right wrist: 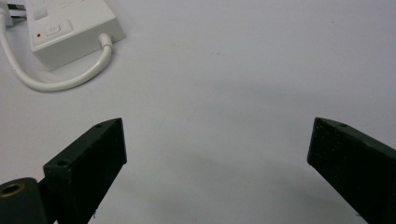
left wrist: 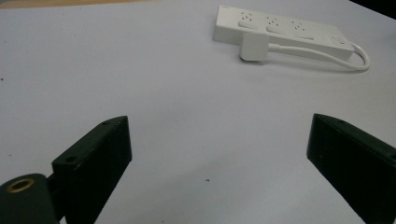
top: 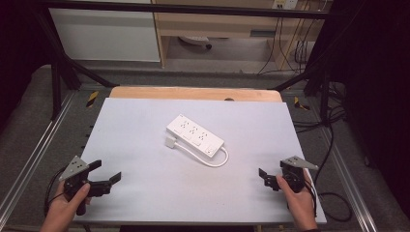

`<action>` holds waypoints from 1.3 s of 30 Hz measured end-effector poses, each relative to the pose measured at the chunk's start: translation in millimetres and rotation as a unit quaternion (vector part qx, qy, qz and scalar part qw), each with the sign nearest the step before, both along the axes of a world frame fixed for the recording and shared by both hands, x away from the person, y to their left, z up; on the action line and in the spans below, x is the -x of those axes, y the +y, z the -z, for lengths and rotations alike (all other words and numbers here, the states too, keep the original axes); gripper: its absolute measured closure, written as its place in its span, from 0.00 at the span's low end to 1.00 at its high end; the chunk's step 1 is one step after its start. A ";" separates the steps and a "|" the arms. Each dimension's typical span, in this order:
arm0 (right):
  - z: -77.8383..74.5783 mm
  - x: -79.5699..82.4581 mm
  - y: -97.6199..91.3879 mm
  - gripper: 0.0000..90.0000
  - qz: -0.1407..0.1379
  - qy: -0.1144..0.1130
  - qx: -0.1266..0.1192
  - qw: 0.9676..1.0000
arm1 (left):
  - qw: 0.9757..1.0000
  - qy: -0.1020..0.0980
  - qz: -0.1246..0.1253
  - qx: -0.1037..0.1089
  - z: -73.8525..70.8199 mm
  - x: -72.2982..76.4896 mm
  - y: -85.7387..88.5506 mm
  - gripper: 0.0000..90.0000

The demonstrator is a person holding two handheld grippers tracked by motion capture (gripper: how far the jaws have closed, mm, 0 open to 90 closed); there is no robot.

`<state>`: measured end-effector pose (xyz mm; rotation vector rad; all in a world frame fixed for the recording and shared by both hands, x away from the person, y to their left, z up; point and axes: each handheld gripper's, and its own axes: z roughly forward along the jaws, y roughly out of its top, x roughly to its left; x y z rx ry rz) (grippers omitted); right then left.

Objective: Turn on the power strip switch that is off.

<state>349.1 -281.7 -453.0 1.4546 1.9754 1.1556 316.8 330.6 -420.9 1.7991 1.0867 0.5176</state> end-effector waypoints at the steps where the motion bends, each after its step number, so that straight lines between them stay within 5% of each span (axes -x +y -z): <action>1: 0.2 -0.5 0.0 0.06 0.000 -0.002 -0.002 1.000 | 1.000 0.001 0.002 0.001 0.1 -0.1 -0.6 0.07; 25: -12.3 -2.9 -0.4 0.04 -0.011 -0.015 -0.011 1.000 | 1.000 0.003 0.009 -0.001 0.5 -0.4 -1.5 0.07; 31: -15.9 -4.3 3.7 0.04 -0.033 -0.031 -0.008 0.999 | 1.000 0.003 0.010 -0.002 0.4 -0.3 -1.2 0.07; 39: -17.6 -9.8 11.2 0.04 -0.059 -0.019 -0.022 0.998 | 1.000 0.011 0.010 -0.004 2.6 -0.8 -1.1 0.07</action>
